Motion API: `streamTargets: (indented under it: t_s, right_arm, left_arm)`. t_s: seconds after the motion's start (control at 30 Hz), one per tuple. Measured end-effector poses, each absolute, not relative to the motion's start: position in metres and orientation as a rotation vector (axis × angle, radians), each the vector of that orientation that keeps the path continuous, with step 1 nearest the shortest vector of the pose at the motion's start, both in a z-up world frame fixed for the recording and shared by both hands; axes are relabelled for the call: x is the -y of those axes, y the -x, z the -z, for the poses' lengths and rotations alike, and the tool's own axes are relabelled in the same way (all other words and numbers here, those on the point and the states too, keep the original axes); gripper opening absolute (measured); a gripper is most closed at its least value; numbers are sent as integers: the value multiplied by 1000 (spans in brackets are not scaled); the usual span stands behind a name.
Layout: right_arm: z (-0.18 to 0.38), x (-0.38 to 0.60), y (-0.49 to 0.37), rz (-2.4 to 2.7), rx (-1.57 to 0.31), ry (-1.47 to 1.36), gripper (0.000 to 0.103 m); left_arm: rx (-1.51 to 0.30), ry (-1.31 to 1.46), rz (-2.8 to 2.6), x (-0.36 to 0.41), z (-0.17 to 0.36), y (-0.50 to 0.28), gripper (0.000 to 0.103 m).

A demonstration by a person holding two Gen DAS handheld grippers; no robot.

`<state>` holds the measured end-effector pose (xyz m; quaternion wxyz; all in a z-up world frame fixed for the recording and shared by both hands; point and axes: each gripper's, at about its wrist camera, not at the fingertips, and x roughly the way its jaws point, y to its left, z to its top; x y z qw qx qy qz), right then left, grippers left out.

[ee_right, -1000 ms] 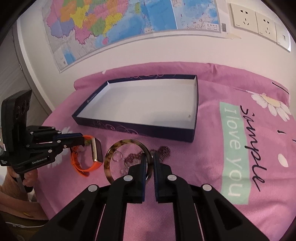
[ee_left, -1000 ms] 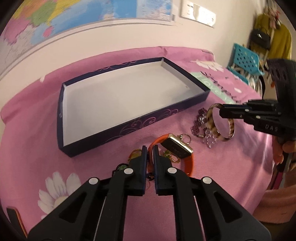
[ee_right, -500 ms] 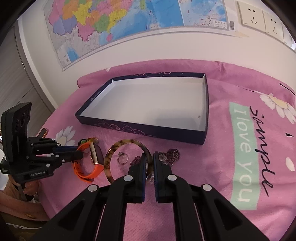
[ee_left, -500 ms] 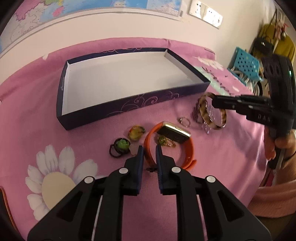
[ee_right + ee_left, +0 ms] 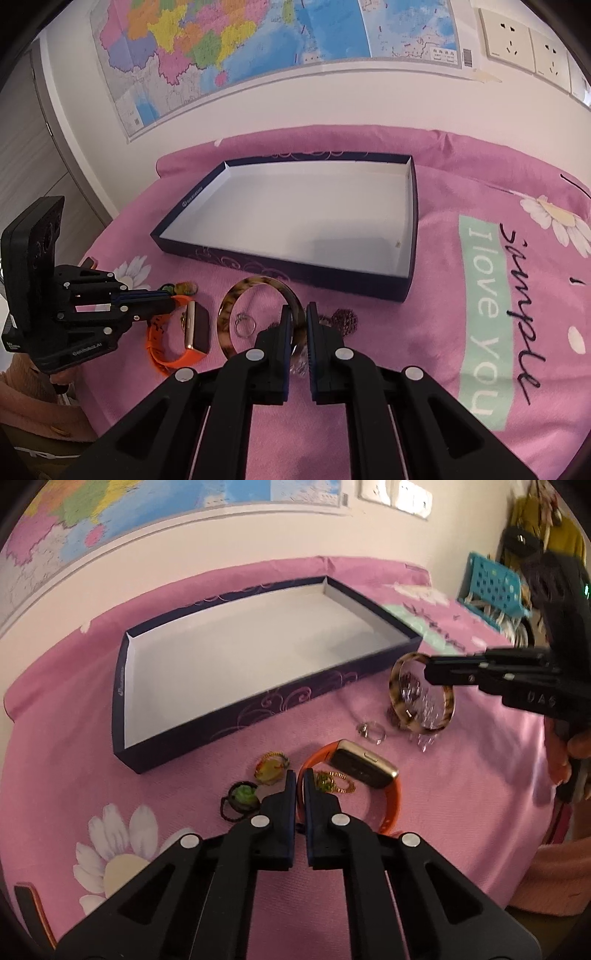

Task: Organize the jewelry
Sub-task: 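Lift and carry watch and bangle with both grippers over the box lid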

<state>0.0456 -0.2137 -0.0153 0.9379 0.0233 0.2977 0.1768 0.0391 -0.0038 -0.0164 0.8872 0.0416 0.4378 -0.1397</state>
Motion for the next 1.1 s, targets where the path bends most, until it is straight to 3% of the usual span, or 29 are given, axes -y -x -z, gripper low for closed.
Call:
streamTargets:
  t_s: [0.17,0.27,0.5,0.6,0.63,0.67,0.97,1.1]
  right_arm:
    - [0,217,-57,-366,-582,-39,7]
    - [-10,218,-68,-362,-568,-32,7]
    - [-20,218,-91,-361,-563,-26,7]
    - [-17,217,-90,-373,-573,-29,7]
    - [-15,216,-89,-377,-577,-30,7]
    - [-14,215,-88,-378,-581,-30,7]
    - [0,211,-89,-388,-619,-35,7]
    - [1,211,-90,-392,-625,-38,7]
  left_arm:
    - [-861,52,270,-22,-7,-50,7]
    - [-825,110,257,-35,-20,-62,1]
    - [-800,98,258,-38,-28,-83,1]
    - [-818,50,262,-36,-20,-76,9]
    - [-828,29,275,-36,-16,-73,18]
    - [-838,12,277,-36,-12,-70,21]
    - [-918,-125,288,-32,11,-69,26]
    - [-967,-134,309,-32,21,-85,38]
